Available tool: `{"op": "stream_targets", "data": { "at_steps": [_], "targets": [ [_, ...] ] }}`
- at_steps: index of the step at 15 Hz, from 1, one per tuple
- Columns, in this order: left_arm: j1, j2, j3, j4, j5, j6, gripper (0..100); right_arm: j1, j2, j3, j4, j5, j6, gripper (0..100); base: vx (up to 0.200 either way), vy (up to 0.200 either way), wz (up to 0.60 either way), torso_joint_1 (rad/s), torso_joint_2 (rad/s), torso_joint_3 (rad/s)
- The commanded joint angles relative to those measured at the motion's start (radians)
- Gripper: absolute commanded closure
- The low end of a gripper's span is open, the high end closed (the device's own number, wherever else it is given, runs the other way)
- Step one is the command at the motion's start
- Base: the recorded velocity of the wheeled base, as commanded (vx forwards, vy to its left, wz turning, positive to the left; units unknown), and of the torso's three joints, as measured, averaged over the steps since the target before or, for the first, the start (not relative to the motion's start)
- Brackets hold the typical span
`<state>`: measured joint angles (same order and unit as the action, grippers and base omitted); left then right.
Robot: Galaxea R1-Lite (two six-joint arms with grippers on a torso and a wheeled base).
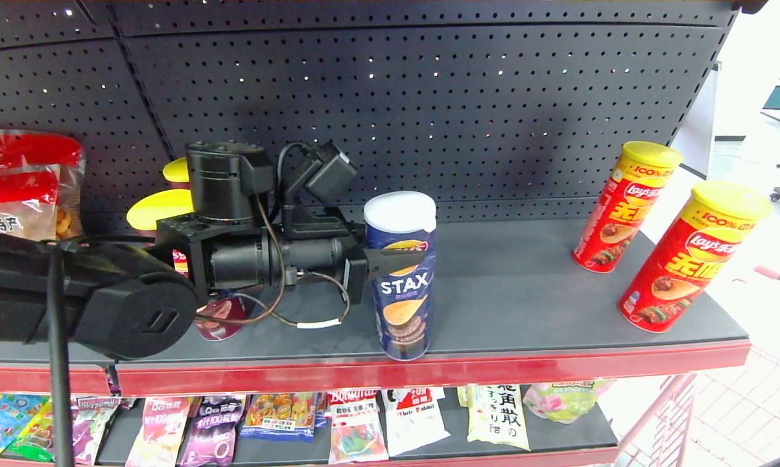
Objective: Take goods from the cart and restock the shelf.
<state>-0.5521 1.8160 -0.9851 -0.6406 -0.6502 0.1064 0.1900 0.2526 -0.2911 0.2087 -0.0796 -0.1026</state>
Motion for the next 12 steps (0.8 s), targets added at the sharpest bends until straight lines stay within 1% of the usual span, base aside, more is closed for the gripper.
{"op": "stream_targets", "data": {
  "at_steps": [1,3,7,12],
  "targets": [
    [-0.002,-0.007,0.003,0.001,0.001,-0.001,100,0.000,-0.001,-0.002,0.000,0.000,0.000,100,0.000,0.000,0.00,0.000,0.00,0.000],
    [0.003,-0.001,0.011,-0.004,0.009,0.003,100,0.000,0.001,-0.010,0.000,-0.002,0.000,100,0.000,0.000,0.00,0.000,0.00,0.000],
    [0.009,0.017,-0.001,-0.004,0.018,-0.002,100,0.000,-0.003,-0.014,0.000,-0.003,0.000,100,0.000,0.000,0.00,0.000,0.00,0.000],
    [0.011,0.026,0.014,-0.005,0.015,0.006,100,0.000,-0.003,-0.014,0.000,-0.003,0.000,100,0.000,0.000,0.00,0.000,0.00,0.000]
  ]
}}
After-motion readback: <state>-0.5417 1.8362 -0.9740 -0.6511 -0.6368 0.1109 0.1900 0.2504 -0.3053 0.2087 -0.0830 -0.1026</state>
